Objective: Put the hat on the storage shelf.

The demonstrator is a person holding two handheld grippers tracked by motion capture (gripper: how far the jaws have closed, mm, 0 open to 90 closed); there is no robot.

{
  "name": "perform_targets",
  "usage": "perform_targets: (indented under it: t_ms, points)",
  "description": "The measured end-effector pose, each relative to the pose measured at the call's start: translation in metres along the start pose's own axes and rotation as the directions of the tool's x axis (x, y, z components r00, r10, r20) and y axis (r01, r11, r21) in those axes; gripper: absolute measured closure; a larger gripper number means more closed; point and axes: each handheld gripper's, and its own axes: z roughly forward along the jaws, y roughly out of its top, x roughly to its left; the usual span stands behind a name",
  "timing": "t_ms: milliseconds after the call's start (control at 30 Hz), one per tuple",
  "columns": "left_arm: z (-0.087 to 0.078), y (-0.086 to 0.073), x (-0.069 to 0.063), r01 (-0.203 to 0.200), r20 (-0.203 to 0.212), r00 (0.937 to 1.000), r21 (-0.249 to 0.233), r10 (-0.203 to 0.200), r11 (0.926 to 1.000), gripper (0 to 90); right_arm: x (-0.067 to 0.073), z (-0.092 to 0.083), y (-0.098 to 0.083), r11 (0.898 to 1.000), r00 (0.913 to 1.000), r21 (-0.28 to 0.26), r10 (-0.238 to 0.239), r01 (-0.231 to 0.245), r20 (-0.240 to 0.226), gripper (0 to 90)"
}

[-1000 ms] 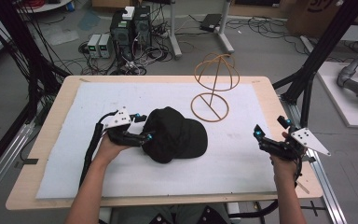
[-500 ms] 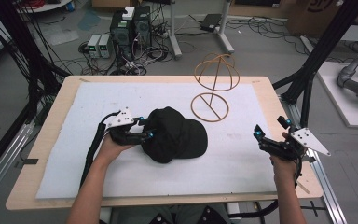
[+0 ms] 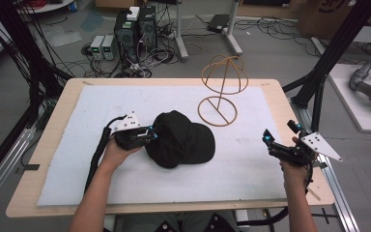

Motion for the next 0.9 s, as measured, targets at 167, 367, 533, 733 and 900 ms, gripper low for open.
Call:
perform_targets:
  t_ms: [167,367,533,733,900]
  points:
    - [0.001,0.001,-0.001,0.001,-0.012,0.9999,0.003,-0.001,1.0,87.0,0.0,0.0,0.0,1.0,1.0,0.001,0.001,-0.001,0.001,4.2]
    - [-0.001,0.004,-0.003,-0.008,-0.01,0.9999,-0.018,0.008,0.9998,87.7,0.0,-0.001,0.0,1.0,1.0,0.0,0.005,-0.005,0.0,4.2]
    - [-0.003,0.007,-0.004,-0.001,-0.003,1.0,-0.044,0.001,0.999,87.8,-0.001,-0.001,0.001,1.0,1.0,-0.003,0.008,-0.008,0.004,4.2]
    - [-0.007,0.011,-0.006,0.01,0.003,0.9999,-0.089,-0.01,0.996,87.8,-0.002,-0.002,0.001,1.0,1.0,-0.008,0.007,-0.007,0.007,4.2]
    - [-0.01,0.015,-0.006,0.034,0.005,0.9994,-0.123,-0.033,0.9918,87.8,-0.002,-0.002,0.001,1.0,0.9999,-0.009,0.008,-0.008,0.007,4.2]
